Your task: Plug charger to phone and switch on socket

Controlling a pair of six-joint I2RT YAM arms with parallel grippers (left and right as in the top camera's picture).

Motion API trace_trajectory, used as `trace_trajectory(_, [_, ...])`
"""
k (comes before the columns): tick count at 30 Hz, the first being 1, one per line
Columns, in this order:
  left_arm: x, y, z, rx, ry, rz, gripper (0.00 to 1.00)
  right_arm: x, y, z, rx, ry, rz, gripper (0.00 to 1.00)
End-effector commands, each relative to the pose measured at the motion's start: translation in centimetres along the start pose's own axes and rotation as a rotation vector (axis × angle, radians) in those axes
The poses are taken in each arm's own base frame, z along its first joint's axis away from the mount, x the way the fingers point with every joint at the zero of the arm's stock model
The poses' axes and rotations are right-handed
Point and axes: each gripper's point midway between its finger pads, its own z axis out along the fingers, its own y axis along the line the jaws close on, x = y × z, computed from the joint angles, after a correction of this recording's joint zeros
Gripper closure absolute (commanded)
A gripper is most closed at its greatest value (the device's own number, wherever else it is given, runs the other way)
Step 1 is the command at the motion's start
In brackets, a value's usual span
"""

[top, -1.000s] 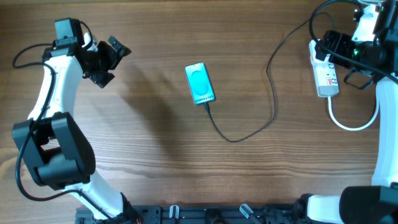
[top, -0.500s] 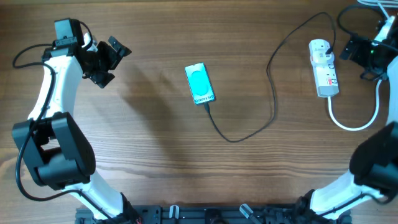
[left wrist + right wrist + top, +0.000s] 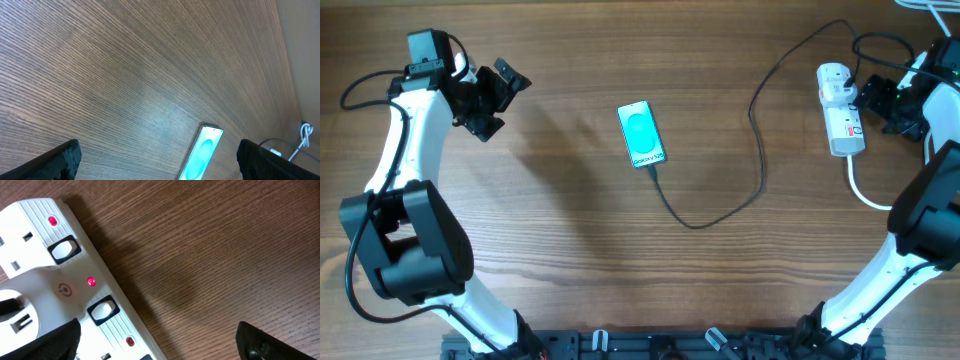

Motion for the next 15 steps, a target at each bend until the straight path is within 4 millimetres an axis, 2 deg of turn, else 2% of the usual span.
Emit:
trace_trajectory(1, [0.0, -0.1, 0.0, 0.009, 0.005, 0.007, 0.00, 0.7, -0.6, 1.5, 0.016, 0.026, 0.017, 0.00])
trace_trajectory(8, [0.0, -0.1, 0.0, 0.009, 0.005, 0.006, 0.00, 0.2, -0.8, 1.9, 0.024, -0.003, 0.016, 0.00])
trace_trajectory(15, [0.0, -0.1, 0.0, 0.009, 0.005, 0.006, 0.00, 2.8, -1.3, 4.7, 0.024, -0.002, 0.026, 0.00])
